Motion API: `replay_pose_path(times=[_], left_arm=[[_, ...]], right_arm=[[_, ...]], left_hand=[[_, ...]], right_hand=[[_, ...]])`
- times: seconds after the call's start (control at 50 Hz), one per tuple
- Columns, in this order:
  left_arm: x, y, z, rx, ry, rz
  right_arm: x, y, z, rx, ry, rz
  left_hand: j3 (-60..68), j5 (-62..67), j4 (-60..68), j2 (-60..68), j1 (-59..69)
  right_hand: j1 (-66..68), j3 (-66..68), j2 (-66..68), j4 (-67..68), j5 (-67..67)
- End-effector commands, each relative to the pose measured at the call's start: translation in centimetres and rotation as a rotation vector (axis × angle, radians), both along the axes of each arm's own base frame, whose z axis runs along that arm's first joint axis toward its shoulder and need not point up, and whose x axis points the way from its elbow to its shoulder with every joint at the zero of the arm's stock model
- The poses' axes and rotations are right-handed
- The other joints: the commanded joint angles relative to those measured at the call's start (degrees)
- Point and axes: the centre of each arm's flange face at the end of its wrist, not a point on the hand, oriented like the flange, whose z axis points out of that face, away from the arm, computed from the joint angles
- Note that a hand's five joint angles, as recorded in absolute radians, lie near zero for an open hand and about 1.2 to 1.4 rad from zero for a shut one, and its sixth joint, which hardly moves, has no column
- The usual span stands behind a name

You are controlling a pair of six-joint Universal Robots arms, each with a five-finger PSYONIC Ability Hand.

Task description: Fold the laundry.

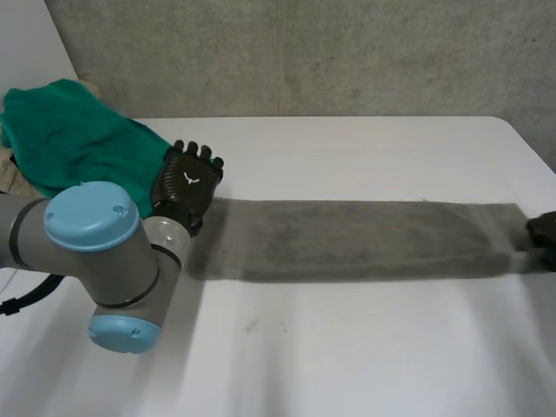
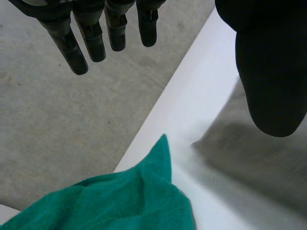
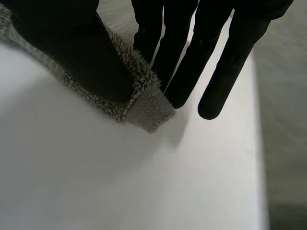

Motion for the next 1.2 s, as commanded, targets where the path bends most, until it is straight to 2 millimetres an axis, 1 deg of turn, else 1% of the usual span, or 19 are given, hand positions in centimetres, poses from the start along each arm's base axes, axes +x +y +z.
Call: replay_pose_path(times=[0.02, 0.08, 0.12, 0.18, 0.28, 0.36, 0.46, 0.52, 0.56, 0.58, 0.68, 0.76, 0.86, 0.96, 1.02, 1.04, 1.14, 1.18, 1.2], left_arm=[[0.5, 0.5, 1.5, -0.025, 0.013, 0.005], [0.8, 0.9, 1.6, -0.022, 0.011, 0.005], [0.9, 1.0, 1.8, -0.024, 0.014, 0.008], [1.1, 1.2, 1.8, -0.021, 0.019, 0.01], [1.3, 1.2, 1.9, -0.008, 0.05, 0.018], [1.3, 1.4, 1.9, 0.007, 0.075, 0.015], [1.2, 1.8, 1.6, 0.019, 0.07, 0.006], [1.0, 2.1, 1.4, 0.023, 0.068, -0.001], [0.8, 2.2, 1.5, 0.022, 0.069, -0.008], [0.8, 2.3, 1.4, 0.024, 0.068, -0.009], [0.6, 2.4, 1.5, 0.021, 0.068, -0.017], [0.5, 2.3, 1.7, 0.014, 0.072, -0.017], [0.5, 2.2, 1.8, 0.009, 0.075, -0.017], [0.4, 2.2, 1.6, 0.013, 0.073, -0.025], [0.3, 2.4, 1.5, 0.018, 0.072, -0.037], [0.3, 2.4, 1.5, 0.018, 0.072, -0.04], [0.4, 2.6, 1.7, 0.019, 0.073, -0.042], [0.4, 2.5, 1.9, 0.014, 0.076, -0.039], [0.5, 2.6, 2.2, 0.007, 0.08, -0.037]], right_arm=[[-4.5, -1.2, 1.8, -0.087, 0.323, -0.11], [-4.3, -1.7, 3.6, -0.168, 0.408, -0.086], [1.0, -1.6, 5.8, -0.309, 0.376, 0.032], [5.6, -0.8, 7.3, -0.415, 0.303, 0.144], [16.7, 4.5, 9.4, -0.565, 0.128, 0.512], [23.7, 10.2, 7.8, -0.551, 0.05, 0.81], [28.4, 15.3, 2.7, -0.442, 0.033, 1.045], [29.2, 16.2, 1.4, -0.423, 0.056, 1.078], [29.1, 16.1, 1.4, -0.426, 0.064, 1.068], [29.0, 16.0, 1.8, -0.429, 0.061, 1.045], [27.2, 14.3, 2.5, -0.375, 0.003, 0.871], [22.4, 11.7, 3.8, -0.251, -0.051, 0.667], [19.0, 12.1, 2.7, -0.03, -0.088, 0.6], [16.1, 10.5, 0.6, 0.04, 0.009, 0.517], [15.1, 9.3, 0.6, 0.01, 0.087, 0.457], [14.6, 8.5, 1.1, -0.029, 0.124, 0.408], [15.0, 6.8, 3.0, -0.154, 0.187, 0.341], [16.6, 7.3, 3.6, -0.193, 0.194, 0.386], [18.8, 8.3, 4.5, -0.244, 0.193, 0.454]], left_hand=[[-1.95, -2.75, -1.63, -1.42, -1.17], [-1.95, -2.75, -1.63, -1.42, -1.17], [-1.95, -2.75, -1.63, -1.42, -1.17], [-1.95, -2.75, -1.63, -1.42, -1.17], [-1.95, -2.75, -1.63, -1.42, -1.17], [-1.95, -2.75, -1.63, -1.42, -1.17], [-1.95, -2.75, -1.63, -1.42, -1.17], [-1.95, -2.75, -1.63, -1.42, -1.17], [-1.95, -2.75, -1.63, -1.42, -1.17], [-1.95, -2.75, -1.63, -1.42, -1.17], [-1.95, -2.75, -1.63, -1.42, -1.17], [-1.95, -2.75, -1.63, -1.42, -1.17], [-1.95, -2.75, -1.63, -1.42, -1.17], [-1.95, -2.75, -1.63, -1.42, -1.17], [-1.95, -2.75, -1.63, -1.42, -1.17], [-1.95, -2.75, -1.63, -1.42, -1.17], [-1.95, -2.75, -1.63, -1.42, -1.17], [-1.95, -2.75, -1.63, -1.42, -1.17], [-1.95, -2.75, -1.63, -1.42, -1.17]], right_hand=[[17.29, 11.75, 12.52, 11.41, 14.35], [17.29, 11.75, 12.52, 11.41, 14.35], [17.29, 11.75, 12.52, 11.41, 14.35], [17.29, 11.75, 12.52, 11.41, 14.35], [17.29, 11.75, 12.52, 11.41, 14.35], [17.29, 11.75, 12.52, 11.41, 14.35], [17.29, 11.75, 12.52, 11.41, 14.35], [15.68, 10.15, 10.92, 9.8, 12.74], [-18.29, -23.83, -23.06, -24.18, -21.23], [-52.71, -58.25, -57.48, -58.59, -55.65], [-52.71, -58.25, -57.48, -58.59, -55.65], [-52.71, -58.25, -57.48, -58.59, -55.65], [-52.71, -58.25, -57.48, -58.59, -55.65], [-14.87, -20.4, -19.63, -20.75, -17.81], [-3.56, -9.1, -8.33, -9.45, -6.5], [12.81, 7.28, 8.04, 6.93, 9.87], [17.29, 11.75, 12.52, 11.41, 14.35], [17.29, 11.75, 12.52, 11.41, 14.35], [17.29, 11.75, 12.52, 11.41, 14.35]])
